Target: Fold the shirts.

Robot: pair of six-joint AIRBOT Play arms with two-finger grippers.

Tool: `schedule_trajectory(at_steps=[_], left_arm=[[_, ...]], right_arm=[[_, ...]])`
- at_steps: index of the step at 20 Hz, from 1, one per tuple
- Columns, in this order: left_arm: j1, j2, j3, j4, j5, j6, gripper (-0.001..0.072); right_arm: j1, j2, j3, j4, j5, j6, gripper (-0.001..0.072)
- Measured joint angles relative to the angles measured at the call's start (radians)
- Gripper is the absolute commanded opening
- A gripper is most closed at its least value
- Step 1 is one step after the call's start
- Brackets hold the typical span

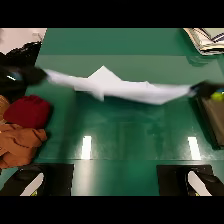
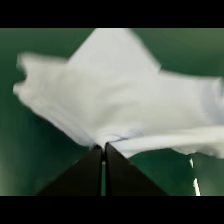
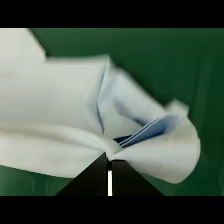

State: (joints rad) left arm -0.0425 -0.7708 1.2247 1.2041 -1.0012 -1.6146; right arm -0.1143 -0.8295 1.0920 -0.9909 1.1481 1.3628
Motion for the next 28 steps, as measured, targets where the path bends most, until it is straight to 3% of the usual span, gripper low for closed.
schedule_trajectory(at_steps=[8,14,19,24,28], left_arm=[[0.000,0.071,0.638,-0.014,0.016,0.000,0.0021],[0.000,0.067,0.871,-0.063,-0.006,-0.001,0.0021],[0.000,-0.003,0.740,-0.065,-0.139,-0.002,0.0022],[0.000,-0.176,0.453,-0.064,-0.248,0.020,0.0022],[0.000,-0.397,0.307,-0.069,-0.208,0.056,0.0022]], right_arm=[[-0.189,0.103,0.555,0.001,-0.011,-0.061,0.0015],[-0.197,0.071,0.815,-0.098,0.089,-0.080,0.0014],[-0.119,-0.086,0.896,-0.133,0.272,-0.058,0.0014],[-0.038,-0.286,0.715,-0.143,0.401,-0.044,0.0015],[-0.017,-0.472,0.547,-0.142,0.402,-0.040,0.0014]])
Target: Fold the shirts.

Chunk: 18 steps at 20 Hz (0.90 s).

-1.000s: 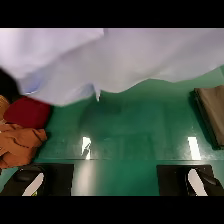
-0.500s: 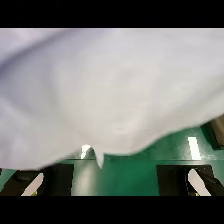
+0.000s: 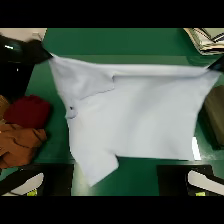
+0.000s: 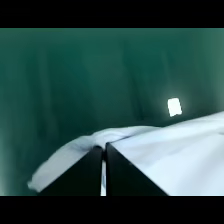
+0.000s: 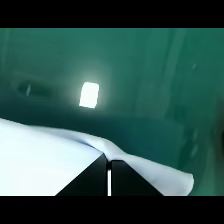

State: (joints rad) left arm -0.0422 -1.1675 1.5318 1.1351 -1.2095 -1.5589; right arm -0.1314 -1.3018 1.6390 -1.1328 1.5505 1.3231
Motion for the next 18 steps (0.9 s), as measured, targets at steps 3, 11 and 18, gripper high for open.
schedule_trajectory(at_steps=[3,11,18], left_arm=[[0.000,-0.171,-0.038,-0.003,0.136,0.026,0.0022],[-0.001,-0.351,-0.058,-0.022,0.509,0.046,0.0022],[0.000,-0.368,-0.089,0.006,0.281,0.101,0.0021]], right_arm=[[0.006,-0.146,-0.058,0.006,-0.067,0.002,0.0014],[0.010,-0.430,0.130,0.015,-0.209,0.004,0.0013],[0.015,-0.395,0.055,-0.057,-0.140,0.004,0.0014]])
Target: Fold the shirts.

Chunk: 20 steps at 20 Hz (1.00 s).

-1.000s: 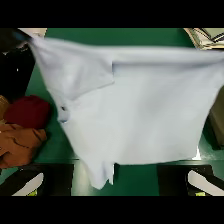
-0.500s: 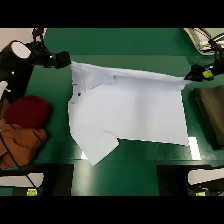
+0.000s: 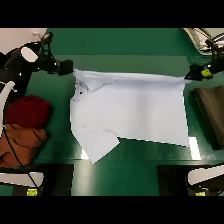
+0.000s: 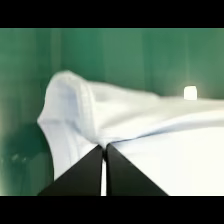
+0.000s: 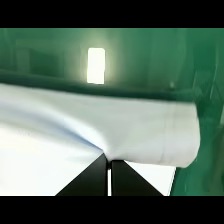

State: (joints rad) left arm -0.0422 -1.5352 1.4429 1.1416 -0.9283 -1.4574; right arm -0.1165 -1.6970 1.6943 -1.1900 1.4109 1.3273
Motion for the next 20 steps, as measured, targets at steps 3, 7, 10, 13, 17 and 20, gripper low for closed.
schedule_trajectory(at_steps=[3,7,10,13,17,20], left_arm=[[0.000,-0.002,-0.053,0.017,-0.051,0.009,0.0022],[0.001,-0.002,-0.127,0.026,-0.055,0.015,0.0022],[0.001,-0.003,-0.153,0.029,-0.055,0.015,0.0052],[0.005,0.003,-0.164,0.037,-0.071,0.002,0.0052],[0.037,0.059,-0.167,0.035,-0.106,-0.019,0.0052],[0.051,0.084,-0.169,0.034,-0.147,-0.026,0.0053]], right_arm=[[0.001,0.054,-0.142,-0.015,-0.023,0.000,0.0014],[0.004,0.089,-0.293,-0.012,-0.061,0.000,0.0015],[0.013,0.099,-0.348,0.002,-0.075,0.000,0.0113],[0.016,0.118,-0.367,0.006,-0.070,-0.001,0.0413],[-0.010,0.190,-0.377,0.009,-0.023,-0.001,0.0410],[-0.032,0.272,-0.380,0.012,-0.018,-0.001,0.0409]])
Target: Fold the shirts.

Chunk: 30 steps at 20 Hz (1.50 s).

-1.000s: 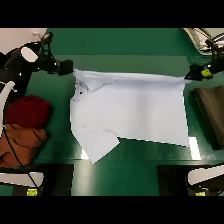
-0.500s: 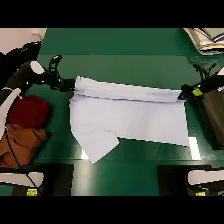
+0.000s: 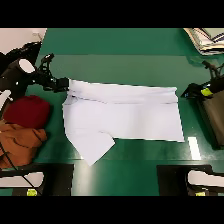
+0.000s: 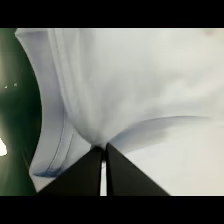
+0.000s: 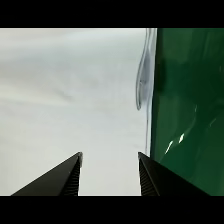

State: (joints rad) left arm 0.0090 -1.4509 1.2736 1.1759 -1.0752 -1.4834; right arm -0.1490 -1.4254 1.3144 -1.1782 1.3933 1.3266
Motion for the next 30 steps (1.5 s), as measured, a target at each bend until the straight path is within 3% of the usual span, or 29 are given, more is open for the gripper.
schedule_trajectory(at_steps=[12,13,14,18,20,24,28,29,30], left_arm=[[0.005,-0.022,-0.001,0.002,0.021,-0.008,0.0055],[0.005,-0.023,-0.001,0.021,0.029,-0.008,0.0184],[0.005,-0.023,-0.001,0.037,0.039,-0.009,0.0718],[0.005,-0.024,-0.001,0.057,0.078,-0.034,0.0692],[0.005,-0.022,-0.001,0.074,0.076,-0.034,0.0363],[0.020,0.019,-0.040,0.144,-0.056,-0.031,0.0358],[0.025,0.196,-0.287,0.133,-0.117,-0.051,0.0359],[0.025,0.258,-0.368,0.106,-0.117,-0.059,0.0405],[0.025,0.330,-0.456,0.068,-0.118,-0.065,0.0615]], right_arm=[[0.042,0.116,-0.001,0.007,-0.030,0.000,0.0408],[0.045,0.118,-0.001,0.006,-0.031,0.000,0.0408],[0.048,0.118,-0.001,0.008,-0.031,0.000,0.0408],[0.054,0.119,-0.001,0.007,-0.032,0.000,0.0408],[0.054,0.119,-0.001,0.006,-0.031,0.000,0.0407],[0.047,0.119,-0.001,0.007,-0.011,0.000,0.0406],[0.040,0.119,-0.001,0.006,0.024,0.000,0.0406],[0.040,0.119,-0.001,0.006,0.032,0.000,0.0406],[0.040,0.119,-0.001,0.006,0.035,-0.001,0.0406]])
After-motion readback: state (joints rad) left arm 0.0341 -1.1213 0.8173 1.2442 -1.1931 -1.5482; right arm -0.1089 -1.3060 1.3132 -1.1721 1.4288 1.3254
